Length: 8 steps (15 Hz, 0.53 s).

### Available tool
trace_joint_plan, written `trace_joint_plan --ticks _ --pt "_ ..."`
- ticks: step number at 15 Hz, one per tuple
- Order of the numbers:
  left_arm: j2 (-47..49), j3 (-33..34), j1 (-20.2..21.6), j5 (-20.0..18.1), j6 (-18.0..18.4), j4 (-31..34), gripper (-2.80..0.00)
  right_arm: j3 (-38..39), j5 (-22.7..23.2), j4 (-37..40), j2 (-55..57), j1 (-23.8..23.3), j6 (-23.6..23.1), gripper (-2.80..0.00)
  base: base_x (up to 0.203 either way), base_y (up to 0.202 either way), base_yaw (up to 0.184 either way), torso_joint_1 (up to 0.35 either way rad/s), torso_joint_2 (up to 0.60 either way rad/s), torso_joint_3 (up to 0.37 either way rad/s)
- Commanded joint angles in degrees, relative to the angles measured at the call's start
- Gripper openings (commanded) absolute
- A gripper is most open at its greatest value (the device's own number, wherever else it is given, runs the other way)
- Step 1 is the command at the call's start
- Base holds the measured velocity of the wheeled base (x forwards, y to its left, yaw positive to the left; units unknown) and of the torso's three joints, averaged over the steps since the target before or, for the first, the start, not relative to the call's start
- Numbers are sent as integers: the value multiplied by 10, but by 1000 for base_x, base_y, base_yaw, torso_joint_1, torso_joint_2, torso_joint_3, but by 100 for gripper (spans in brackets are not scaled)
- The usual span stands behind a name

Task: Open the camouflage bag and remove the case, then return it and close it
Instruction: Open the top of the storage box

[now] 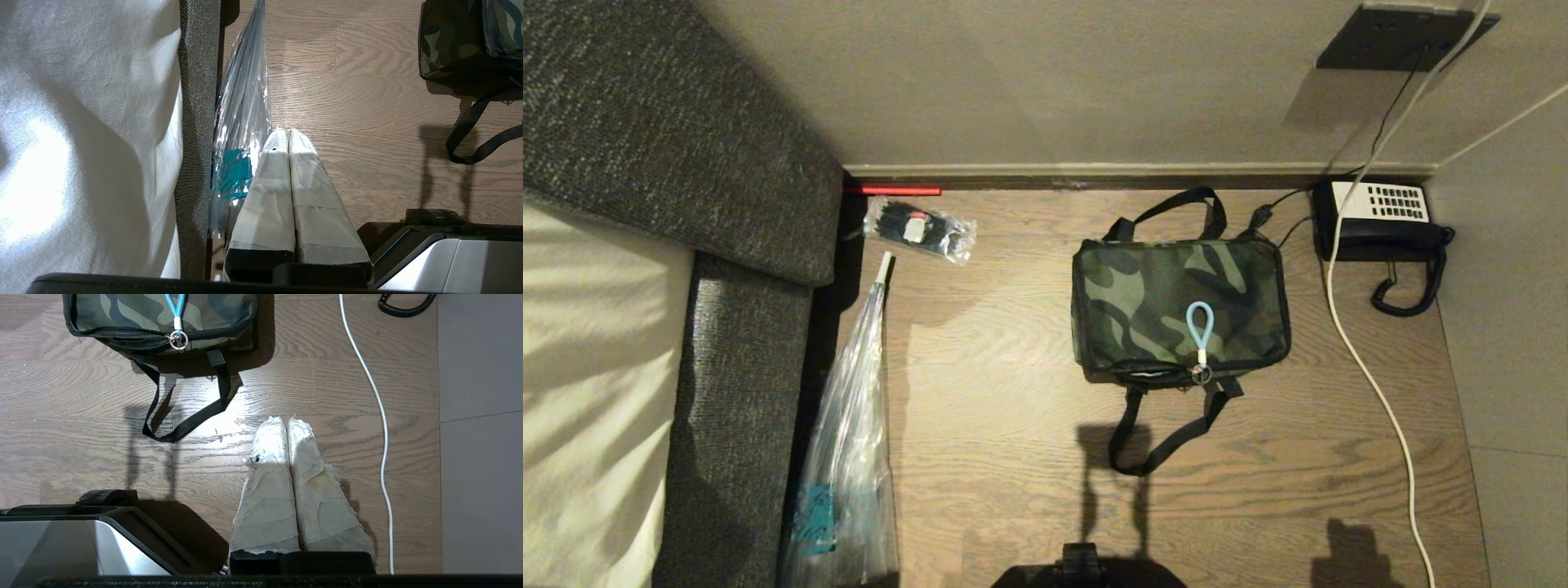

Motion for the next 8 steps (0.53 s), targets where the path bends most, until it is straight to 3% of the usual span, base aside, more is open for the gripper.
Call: trace_joint_plan --ticks 1,8 --pt "1 1 0 0 0 0 -280 1 0 0 1 0 0 -280 0 0 0 0 0 0" --pt "1 1 0 0 0 0 -280 1 0 0 1 0 -2 -280 0 0 0 0 0 0"
